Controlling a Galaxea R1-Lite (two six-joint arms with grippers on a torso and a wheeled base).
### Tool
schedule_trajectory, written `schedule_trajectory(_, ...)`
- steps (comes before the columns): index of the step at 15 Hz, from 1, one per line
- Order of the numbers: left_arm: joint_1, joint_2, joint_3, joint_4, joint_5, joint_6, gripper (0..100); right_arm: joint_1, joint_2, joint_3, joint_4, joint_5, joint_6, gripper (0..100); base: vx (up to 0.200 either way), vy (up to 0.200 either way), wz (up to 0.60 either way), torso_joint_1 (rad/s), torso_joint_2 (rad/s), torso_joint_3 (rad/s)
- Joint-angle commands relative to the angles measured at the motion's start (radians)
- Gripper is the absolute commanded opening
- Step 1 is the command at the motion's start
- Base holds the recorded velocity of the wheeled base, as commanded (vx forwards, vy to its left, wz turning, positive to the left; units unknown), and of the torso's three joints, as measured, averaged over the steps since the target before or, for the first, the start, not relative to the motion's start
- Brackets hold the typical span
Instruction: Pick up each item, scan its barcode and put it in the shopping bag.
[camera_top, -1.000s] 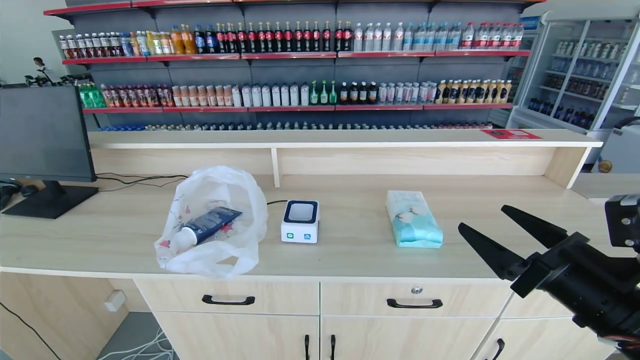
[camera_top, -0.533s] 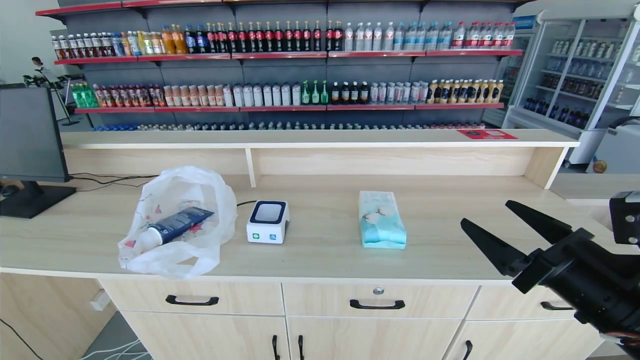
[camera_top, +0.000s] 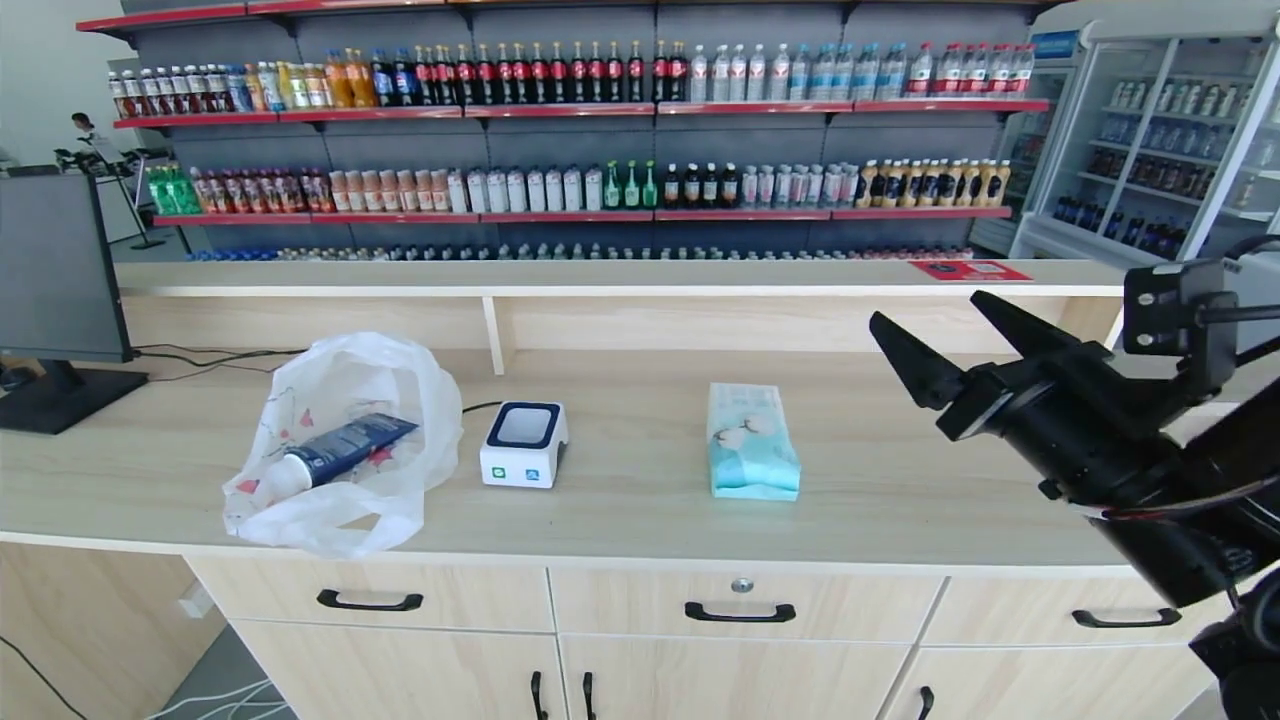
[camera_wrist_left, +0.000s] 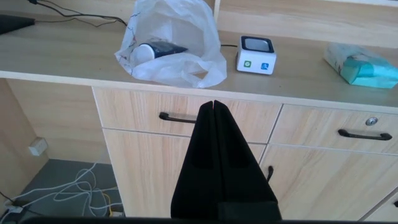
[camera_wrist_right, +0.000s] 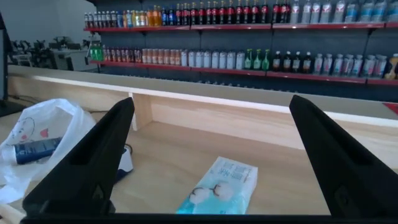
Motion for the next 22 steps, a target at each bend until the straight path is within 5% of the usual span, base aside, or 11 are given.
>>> schedule_trajectory(1, 0.000, 0.000, 0.000, 0.000, 0.000, 0.000, 0, 0.023, 0.138, -0.122, 0.002, -0.025, -0.016, 100, 0.000, 0.000, 0.00, 0.000, 0.00, 0.000)
schedule_trajectory(10, 0.000, 0.000, 0.000, 0.000, 0.000, 0.000, 0, 0.066, 0.173, -0.664, 0.840, -0.133, 0.141, 100, 0.000, 0.000, 0.00, 0.000, 0.00, 0.000)
schedule_trajectory(22, 0.000, 0.000, 0.000, 0.000, 0.000, 0.003, 0, 0.087, 0.529, -0.808, 0.945, -0.323, 0.182, 100, 0.000, 0.000, 0.00, 0.000, 0.00, 0.000)
